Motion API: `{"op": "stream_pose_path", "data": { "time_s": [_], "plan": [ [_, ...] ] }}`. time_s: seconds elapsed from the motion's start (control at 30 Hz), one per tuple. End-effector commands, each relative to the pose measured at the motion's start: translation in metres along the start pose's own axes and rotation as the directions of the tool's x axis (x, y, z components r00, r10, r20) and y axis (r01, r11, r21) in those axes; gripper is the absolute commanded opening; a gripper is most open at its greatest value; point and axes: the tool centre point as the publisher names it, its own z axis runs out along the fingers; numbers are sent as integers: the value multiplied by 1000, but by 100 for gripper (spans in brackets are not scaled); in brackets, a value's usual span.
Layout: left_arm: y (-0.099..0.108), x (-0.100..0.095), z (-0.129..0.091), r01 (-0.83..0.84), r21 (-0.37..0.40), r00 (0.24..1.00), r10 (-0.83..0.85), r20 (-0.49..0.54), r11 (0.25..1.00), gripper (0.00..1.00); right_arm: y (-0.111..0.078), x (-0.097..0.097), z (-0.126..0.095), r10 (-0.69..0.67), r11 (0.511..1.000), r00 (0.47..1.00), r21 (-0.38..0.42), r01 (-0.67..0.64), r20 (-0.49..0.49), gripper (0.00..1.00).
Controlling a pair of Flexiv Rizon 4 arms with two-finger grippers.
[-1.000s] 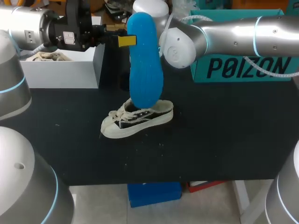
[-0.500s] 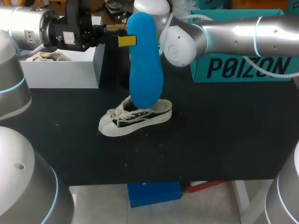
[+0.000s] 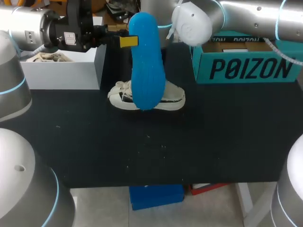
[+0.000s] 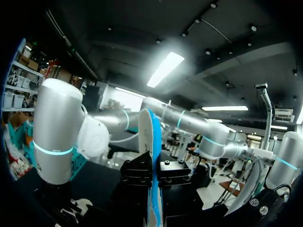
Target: Take the shoe out of the shoebox, open the shoe tongue, remove and reinsert the insole, then place the shoe into the shoebox
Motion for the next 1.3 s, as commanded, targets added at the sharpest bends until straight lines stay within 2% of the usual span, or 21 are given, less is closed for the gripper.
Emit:
{"op": "stream_pose_path", "data": {
  "time_s": [0.03, 0.17, 0.2, 0.23, 0.27, 0.3, 0.33, 0.4, 0.6, 0.8, 1.03, 1.17, 1.3],
  "plan": [
    [1, 0, 1, -1, 0, 1000, 1, 3, 1000, 0, -10, -4, -19, 406, 908, 905, 56, -416, 127, 0],
    [1, 0, 1, -1, 0, 1000, 1, 3, 1000, 0, -19, -8, -16, 601, 789, 782, 33, -614, 165, 0],
    [1, 0, 1, -1, 0, 1000, 1, 3, 1000, 0, -22, -8, -14, 659, 740, 731, 22, -672, 177, 0],
    [1, 0, 1, -1, 0, 1000, 1, 3, 1000, 0, -23, -8, -13, 681, 719, 710, 18, -694, 182, 0],
    [1, 0, 1, -1, 0, 1000, 1, 3, 1000, 0, -24, -8, -11, 726, 673, 662, 5, -740, 186, 0],
    [1, 0, 1, -1, 0, 1000, 1, 3, 1000, 0, -27, -8, -9, 787, 601, 589, -10, -799, 184, 0],
    [1, 0, 1, -1, 0, 1000, 1, 3, 1000, 0, -29, -8, -8, 809, 571, 559, -21, -821, 182, 0],
    [1, 0, 1, -1, 0, 1000, 1, 3, 1000, 0, -33, -7, -6, 881, 457, 443, -59, -887, 165, 0],
    [1, 0, 1, -1, 0, 1000, 1, 3, 1000, 0, -35, 2, 0, 971, 224, 209, -128, -966, 117, 0],
    [1, 0, 1, -1, 0, 1000, 1, 3, 1000, 0, -34, 10, 3, 998, 35, 24, -171, -985, 65, 0],
    [1, 0, 1, -1, 0, 1000, 1, 3, 1000, 0, -31, 14, 10, 989, -129, -141, -195, -972, 49, 0],
    [1, 0, 1, -1, 0, 1000, 1, 3, 1000, 0, -28, 15, 13, 981, -174, -186, -199, -965, 46, 0],
    [1, 0, 1, -1, 0, 1000, 1, 3, 1000, 0, -21, 15, 18, 982, -167, -182, -205, -964, 55, 0]
  ]
}}
